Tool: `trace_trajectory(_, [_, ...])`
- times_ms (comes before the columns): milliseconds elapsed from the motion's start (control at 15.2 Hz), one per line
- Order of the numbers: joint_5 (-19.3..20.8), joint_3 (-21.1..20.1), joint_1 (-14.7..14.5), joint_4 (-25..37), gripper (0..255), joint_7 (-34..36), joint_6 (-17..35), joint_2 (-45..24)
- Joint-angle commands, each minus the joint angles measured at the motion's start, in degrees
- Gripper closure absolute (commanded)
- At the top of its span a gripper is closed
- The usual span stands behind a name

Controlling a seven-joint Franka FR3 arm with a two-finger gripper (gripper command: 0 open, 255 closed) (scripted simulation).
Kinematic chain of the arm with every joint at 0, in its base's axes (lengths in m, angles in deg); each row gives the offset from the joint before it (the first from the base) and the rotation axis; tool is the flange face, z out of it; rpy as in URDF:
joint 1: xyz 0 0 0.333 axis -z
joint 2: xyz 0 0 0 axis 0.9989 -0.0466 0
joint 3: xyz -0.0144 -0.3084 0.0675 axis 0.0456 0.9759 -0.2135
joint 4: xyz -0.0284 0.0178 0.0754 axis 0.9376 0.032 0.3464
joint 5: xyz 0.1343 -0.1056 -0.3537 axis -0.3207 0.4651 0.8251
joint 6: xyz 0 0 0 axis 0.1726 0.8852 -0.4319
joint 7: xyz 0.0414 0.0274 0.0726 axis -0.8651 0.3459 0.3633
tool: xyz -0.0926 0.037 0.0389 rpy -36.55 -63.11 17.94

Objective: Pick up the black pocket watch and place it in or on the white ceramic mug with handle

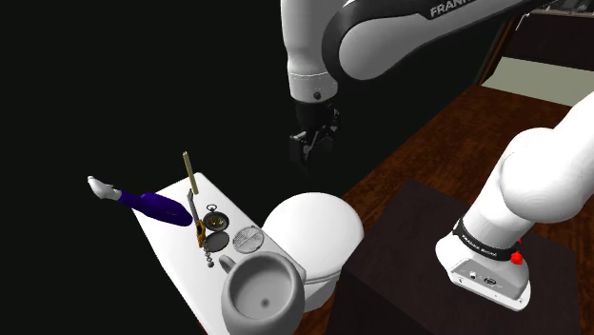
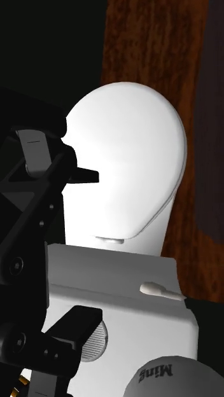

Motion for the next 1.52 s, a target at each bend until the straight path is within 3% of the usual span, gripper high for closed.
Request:
trace_trajectory(0, [1.0, -2.0, 0.2, 2.2, 0, 3.6, 2.2, -4.8])
trace_trajectory(330, [5.7, -5.5, -0.5, 9.3, 0, 12.9, 5.3, -16.9])
trace_trajectory(594, [10.6, -6.3, -2.8, 16.5, 0, 20.2, 6.3, -27.2])
trace_trajectory(1056, [17.8, -4.2, -10.0, 32.6, 0, 29.8, 5.1, -44.7])
trace_trajectory(1452, [21.0, -1.4, -17.0, 50.0, 0, 34.0, 1.4, -58.9])
